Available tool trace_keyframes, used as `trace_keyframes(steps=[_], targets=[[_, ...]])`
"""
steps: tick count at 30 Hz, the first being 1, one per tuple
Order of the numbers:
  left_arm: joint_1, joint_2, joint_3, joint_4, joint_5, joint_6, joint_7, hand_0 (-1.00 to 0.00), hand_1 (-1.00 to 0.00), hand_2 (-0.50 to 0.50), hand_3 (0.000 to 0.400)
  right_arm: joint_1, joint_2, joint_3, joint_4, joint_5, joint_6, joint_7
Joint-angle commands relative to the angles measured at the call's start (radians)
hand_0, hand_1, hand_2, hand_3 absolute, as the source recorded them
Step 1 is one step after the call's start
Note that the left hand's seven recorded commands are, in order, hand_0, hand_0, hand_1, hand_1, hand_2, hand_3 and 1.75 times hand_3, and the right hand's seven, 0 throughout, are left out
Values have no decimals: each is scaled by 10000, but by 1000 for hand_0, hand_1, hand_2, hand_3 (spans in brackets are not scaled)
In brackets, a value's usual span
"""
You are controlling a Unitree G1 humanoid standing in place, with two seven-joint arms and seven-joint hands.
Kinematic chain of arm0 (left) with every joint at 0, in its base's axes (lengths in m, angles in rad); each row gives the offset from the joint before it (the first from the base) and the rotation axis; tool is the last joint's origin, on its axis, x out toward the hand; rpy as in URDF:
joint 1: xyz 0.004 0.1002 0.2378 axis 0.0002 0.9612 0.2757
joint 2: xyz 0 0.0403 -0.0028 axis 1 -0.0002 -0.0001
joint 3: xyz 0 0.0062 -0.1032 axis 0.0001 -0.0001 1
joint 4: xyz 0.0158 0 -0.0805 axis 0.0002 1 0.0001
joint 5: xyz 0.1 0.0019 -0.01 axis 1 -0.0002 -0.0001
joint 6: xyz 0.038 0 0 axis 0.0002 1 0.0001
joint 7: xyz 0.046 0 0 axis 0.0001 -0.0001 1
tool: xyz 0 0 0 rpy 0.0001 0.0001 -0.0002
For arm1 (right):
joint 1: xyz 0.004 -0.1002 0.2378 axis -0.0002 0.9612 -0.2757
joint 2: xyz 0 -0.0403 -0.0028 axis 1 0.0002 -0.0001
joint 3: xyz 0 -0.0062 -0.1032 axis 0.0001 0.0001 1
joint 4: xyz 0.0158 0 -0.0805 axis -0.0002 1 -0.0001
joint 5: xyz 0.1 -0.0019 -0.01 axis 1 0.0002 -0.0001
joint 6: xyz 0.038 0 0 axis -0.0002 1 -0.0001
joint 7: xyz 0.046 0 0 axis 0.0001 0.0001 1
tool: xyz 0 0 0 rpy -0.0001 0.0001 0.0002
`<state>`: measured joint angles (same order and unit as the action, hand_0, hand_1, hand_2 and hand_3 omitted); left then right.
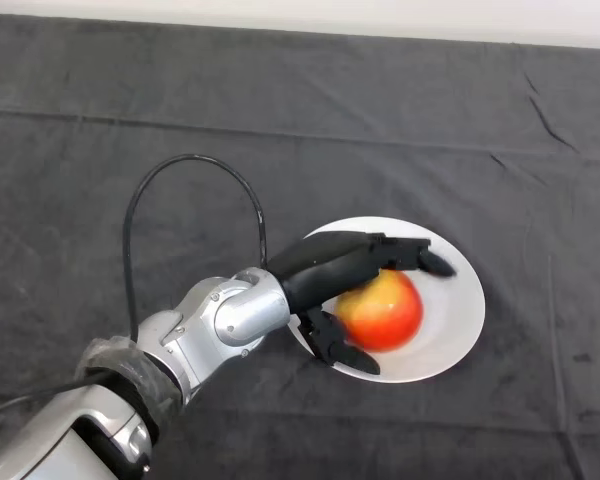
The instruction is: Move the apple to the plate
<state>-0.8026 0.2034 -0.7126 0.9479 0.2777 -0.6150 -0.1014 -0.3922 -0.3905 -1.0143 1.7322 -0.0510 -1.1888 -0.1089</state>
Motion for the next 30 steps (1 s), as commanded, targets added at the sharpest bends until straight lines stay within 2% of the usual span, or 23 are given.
trace_keyframes(steps=[1,7,17,30], targets=[[-252,227,-199,238,-194,166,-267,0,0,0,0,1155,1625,-24,1009,276,1061,-21],[-505,300,325,331,-570,150,-118,0,0,0,0,1150,1623,-18,1008,283,1064,-22],[-830,395,1528,626,-1342,-20,613,0,0,0,0,1129,1624,-2,1000,295,1070,-31],[-1088,816,3240,913,-2373,-389,1379,0,0,0,0,1121,1626,7,1003,314,1052,-23]])
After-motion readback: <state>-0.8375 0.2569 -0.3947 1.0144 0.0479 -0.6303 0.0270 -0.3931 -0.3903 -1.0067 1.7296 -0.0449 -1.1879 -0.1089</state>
